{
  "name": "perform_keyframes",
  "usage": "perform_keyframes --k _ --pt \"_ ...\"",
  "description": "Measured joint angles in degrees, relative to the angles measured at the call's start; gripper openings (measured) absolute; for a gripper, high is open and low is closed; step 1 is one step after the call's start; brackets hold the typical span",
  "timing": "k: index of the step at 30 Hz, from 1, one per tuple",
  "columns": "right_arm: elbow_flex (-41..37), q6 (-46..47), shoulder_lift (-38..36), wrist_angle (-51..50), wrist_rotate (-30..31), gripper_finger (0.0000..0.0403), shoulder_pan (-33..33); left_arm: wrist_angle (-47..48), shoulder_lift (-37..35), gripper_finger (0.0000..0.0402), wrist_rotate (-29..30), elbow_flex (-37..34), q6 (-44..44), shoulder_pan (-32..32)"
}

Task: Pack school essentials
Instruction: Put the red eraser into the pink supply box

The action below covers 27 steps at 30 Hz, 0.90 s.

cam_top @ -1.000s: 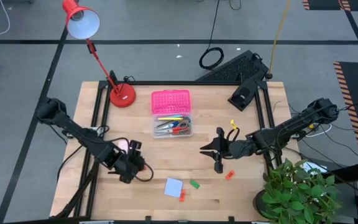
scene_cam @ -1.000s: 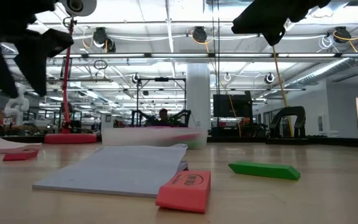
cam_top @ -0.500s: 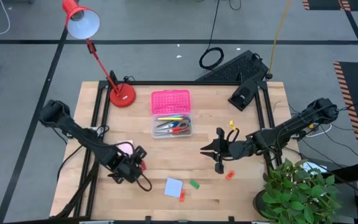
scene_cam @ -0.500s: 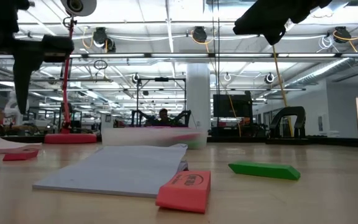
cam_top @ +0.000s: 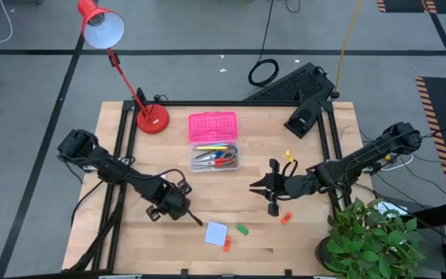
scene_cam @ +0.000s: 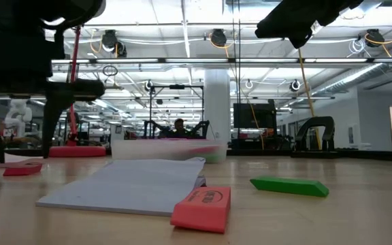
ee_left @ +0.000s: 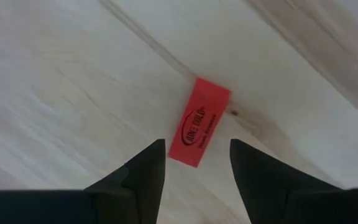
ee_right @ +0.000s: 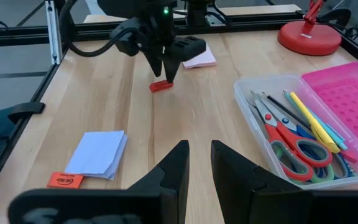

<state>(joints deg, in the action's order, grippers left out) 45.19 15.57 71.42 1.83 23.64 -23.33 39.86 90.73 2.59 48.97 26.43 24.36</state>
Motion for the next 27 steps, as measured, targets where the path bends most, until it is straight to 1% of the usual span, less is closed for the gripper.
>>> perform_keyframes --k 4,8,14,19,27 --pt "0.0 0.0 0.0 0.0 0.0 0.0059 0.0 -0.3 0.1 0.0198 -0.1 0.0 0.9 -1.1" --pt "0.0 0.0 0.0 0.0 0.0 0.0059 0.0 -0.2 0.1 0.0198 -0.2 0.0 1.9 -1.9" --pt "0.0 0.0 0.0 0.0 0.0 0.0059 0.0 -0.4 0.1 0.0184 -2.6 -1.1 3.4 -2.3" --pt "0.0 -0.4 0.0 0.0 0.0 0.0059 0.0 -3.5 -0.1 0.0173 -2.3 -3.7 3.5 -2.3" --pt "0.0 -0.5 0.0 0.0 0.0 0.0059 0.0 -4.0 -0.2 0.0139 -2.7 -4.0 2.0 -2.3"
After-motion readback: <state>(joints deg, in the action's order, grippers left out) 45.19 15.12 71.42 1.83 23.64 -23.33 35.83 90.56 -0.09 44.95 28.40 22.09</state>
